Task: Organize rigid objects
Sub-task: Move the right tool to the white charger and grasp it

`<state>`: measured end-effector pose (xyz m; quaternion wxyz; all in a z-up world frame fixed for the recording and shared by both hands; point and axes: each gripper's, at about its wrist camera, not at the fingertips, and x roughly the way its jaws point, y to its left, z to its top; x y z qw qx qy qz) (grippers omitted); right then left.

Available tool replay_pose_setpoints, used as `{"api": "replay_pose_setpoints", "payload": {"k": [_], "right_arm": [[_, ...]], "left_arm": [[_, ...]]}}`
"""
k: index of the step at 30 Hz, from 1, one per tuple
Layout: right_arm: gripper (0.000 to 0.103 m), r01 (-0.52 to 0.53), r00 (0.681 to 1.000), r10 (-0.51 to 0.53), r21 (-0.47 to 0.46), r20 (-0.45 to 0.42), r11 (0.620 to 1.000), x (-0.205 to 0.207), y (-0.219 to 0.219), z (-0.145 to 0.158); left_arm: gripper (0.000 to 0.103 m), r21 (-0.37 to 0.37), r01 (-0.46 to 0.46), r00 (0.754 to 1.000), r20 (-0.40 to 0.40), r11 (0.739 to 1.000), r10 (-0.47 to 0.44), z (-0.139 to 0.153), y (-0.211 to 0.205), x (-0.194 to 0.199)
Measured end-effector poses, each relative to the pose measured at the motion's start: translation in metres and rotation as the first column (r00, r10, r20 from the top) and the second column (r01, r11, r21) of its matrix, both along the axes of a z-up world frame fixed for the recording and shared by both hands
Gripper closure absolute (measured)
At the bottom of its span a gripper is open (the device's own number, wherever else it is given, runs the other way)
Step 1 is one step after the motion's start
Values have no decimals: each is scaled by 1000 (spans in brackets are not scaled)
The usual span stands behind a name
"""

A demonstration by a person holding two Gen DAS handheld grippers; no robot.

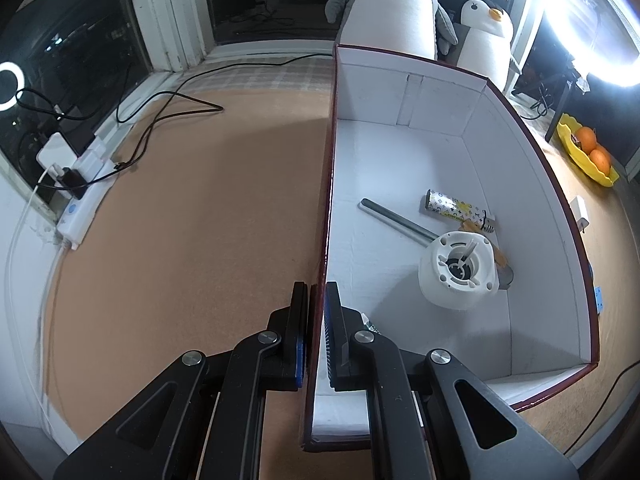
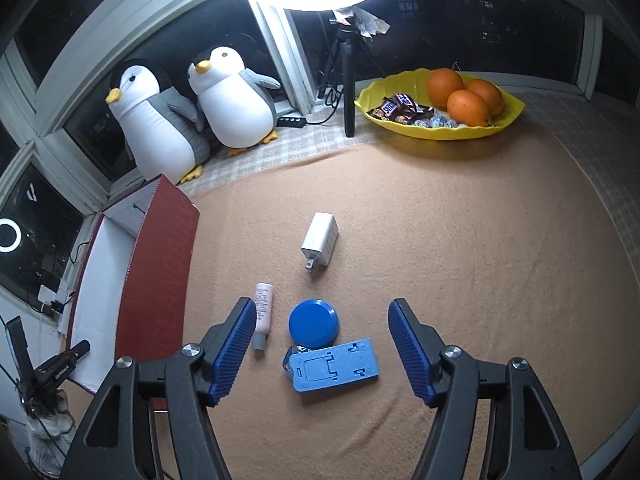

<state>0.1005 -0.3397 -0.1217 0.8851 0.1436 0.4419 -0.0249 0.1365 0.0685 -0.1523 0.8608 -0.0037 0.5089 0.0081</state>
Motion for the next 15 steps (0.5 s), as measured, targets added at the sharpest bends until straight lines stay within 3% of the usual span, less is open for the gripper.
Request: {"api": "replay_pose_setpoints", "payload": {"k": [15], "right_arm": [[55, 2, 997, -3, -13, -80, 1000, 47, 3, -21]], "left_arm": [[96, 29, 30, 1000, -11, 999, -29, -3, -3, 0]]}}
